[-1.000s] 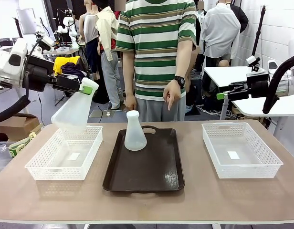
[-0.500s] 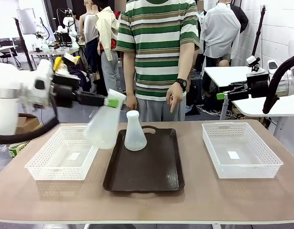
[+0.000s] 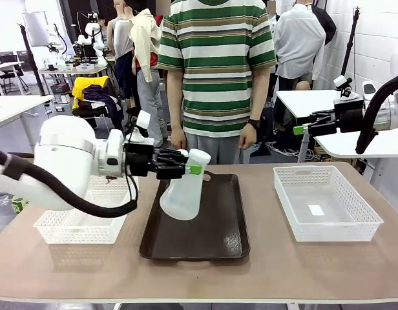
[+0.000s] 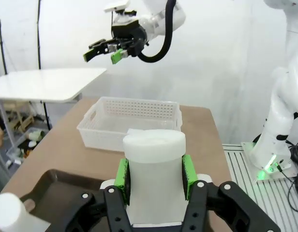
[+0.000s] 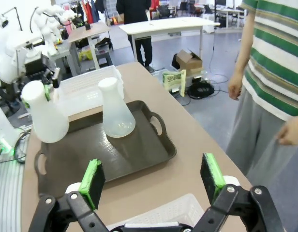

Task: Prepare the laboratory tools.
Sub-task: Place the picked Big flask upright in the Handle tray as directed by the person.

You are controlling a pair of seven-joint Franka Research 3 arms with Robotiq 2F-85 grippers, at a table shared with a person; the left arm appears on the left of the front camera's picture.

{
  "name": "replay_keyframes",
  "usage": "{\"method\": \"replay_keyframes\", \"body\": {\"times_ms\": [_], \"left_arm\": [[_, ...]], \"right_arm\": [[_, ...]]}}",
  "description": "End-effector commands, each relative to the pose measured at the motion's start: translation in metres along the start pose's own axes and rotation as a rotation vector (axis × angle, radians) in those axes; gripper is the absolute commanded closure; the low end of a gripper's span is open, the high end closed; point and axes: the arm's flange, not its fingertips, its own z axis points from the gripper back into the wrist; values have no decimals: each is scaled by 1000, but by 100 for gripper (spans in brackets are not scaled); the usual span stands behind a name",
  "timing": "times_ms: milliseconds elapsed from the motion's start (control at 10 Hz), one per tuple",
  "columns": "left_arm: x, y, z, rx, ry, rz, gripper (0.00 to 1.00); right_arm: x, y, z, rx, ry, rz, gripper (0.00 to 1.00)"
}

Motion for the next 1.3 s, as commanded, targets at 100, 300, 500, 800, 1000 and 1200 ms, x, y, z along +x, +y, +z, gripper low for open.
{"method": "replay_keyframes", "body": {"times_ms": [100,300,500,800,1000,1200], "left_arm": [[-7,8,-11,-33,-111,-5,100],[-22,10,-15,-60,-178,-11,100],[-40,12,-16,-73,-227,-13,100],[-70,12,-25,-46,-260,-12,100],[-77,10,-28,-19,-245,-58,100],[-88,12,-26,21,-272,-55,100]], "right_arm": [[0,1,0,1,15,4,0],[0,1,0,1,15,4,0],[0,1,0,1,15,4,0],[0,1,0,1,15,4,0],[0,1,0,1,15,4,0],[0,1,0,1,15,4,0]]}}
